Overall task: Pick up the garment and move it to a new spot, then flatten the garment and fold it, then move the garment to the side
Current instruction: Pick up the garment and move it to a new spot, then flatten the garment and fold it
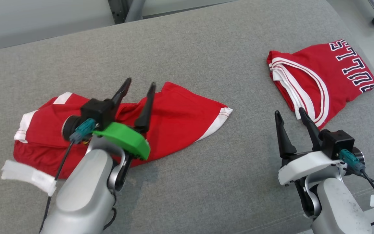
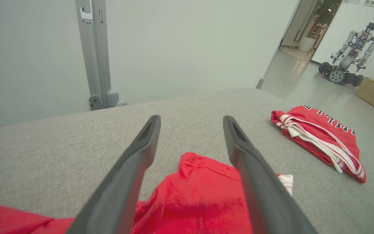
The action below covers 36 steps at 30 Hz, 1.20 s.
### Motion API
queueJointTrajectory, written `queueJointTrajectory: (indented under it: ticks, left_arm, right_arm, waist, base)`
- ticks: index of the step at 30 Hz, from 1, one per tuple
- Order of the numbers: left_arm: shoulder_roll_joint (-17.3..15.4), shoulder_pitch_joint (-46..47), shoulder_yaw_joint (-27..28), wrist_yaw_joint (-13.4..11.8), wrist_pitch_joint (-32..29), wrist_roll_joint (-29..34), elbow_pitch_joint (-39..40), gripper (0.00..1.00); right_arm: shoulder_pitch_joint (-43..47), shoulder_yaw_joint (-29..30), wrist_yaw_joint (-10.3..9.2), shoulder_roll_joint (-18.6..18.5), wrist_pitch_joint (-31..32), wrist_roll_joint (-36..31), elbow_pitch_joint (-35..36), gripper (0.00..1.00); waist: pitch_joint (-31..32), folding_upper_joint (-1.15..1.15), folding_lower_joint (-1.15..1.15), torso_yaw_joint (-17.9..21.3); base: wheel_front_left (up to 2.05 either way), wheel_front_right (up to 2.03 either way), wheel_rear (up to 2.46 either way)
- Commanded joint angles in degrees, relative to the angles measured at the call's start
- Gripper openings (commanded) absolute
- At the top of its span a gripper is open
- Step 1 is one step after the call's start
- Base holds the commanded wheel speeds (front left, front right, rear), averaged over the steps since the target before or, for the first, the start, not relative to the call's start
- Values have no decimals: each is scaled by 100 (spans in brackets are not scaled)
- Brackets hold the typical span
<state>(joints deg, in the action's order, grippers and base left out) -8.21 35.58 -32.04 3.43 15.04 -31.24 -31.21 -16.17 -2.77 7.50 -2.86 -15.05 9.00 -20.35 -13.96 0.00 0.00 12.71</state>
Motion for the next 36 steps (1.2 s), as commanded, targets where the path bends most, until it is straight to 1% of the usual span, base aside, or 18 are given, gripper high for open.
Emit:
queueJointTrajectory:
  ticks: [1, 3, 4, 6, 10, 15, 17, 20, 25, 28, 32, 36]
  left_arm:
    - [-95, -256, 194, -78, 15, 122, 68, 100]
    - [-167, -599, 657, -235, 16, 332, 309, 100]
    - [-216, -1077, 1110, -364, 12, 621, 603, 100]
    - [-178, -1588, 1512, -442, 7, 830, 831, 100]
    - [-73, -2415, 2126, -402, 8, 1198, 1127, 100]
    - [213, -3308, 2900, -302, 8, 1442, 1453, 100]
    - [326, -3612, 3105, -252, 9, 1589, 1583, 100]
    - [459, -3991, 3339, -169, 9, 1798, 1727, 100]
    - [510, -4116, 3437, -97, 9, 1931, 1716, 100]
    - [523, -4103, 3432, -92, 9, 1944, 1708, 100]
    - [525, -3986, 3317, -76, 9, 1811, 1659, 100]
    - [524, -3824, 3209, -39, 9, 1727, 1564, 100]
  right_arm:
    - [103, -5, -3, -15, -15, 20, -15, 100]
    - [159, -11, -3, -17, -15, 27, -38, 100]
    - [218, -15, -3, -16, -15, 28, -66, 100]
    - [287, -24, -3, -16, -15, 10, -88, 100]
    - [447, -76, -3, -16, -15, -63, -148, 100]
    - [611, -121, -3, -16, -15, -85, -241, 100]
    - [683, -128, -3, -16, -15, -70, -266, 100]
    - [785, -141, -3, -15, -15, -35, -297, 100]
    - [862, -134, -3, -15, -15, -13, -308, 100]
    - [868, -145, -3, -15, -15, -4, -313, 100]
    - [833, -157, -3, -15, -15, -34, -298, 100]
    - [650, -447, -3, -11, -15, -79, -264, 100]
  waist:
    - [296, 0, 0, -262]
    - [429, 0, 0, -340]
    - [538, 0, 0, -397]
    - [668, 0, 0, -451]
    - [901, 0, 0, -508]
    - [1133, 0, 0, -523]
    - [1198, 0, 0, -535]
    - [1281, 0, 0, -562]
    - [1312, 0, 0, -612]
    - [1304, 0, 0, -625]
    - [1259, 0, 0, -644]
    - [1138, 0, 0, -757]
  base:
    - [0, 0, 0]
    - [0, 0, 0]
    - [0, 0, 0]
    - [0, 0, 0]
    - [0, 0, 0]
    - [0, 0, 0]
    - [0, 0, 0]
    - [0, 0, 0]
    - [0, 0, 0]
    - [0, 0, 0]
    - [0, 0, 0]
    - [0, 0, 0]
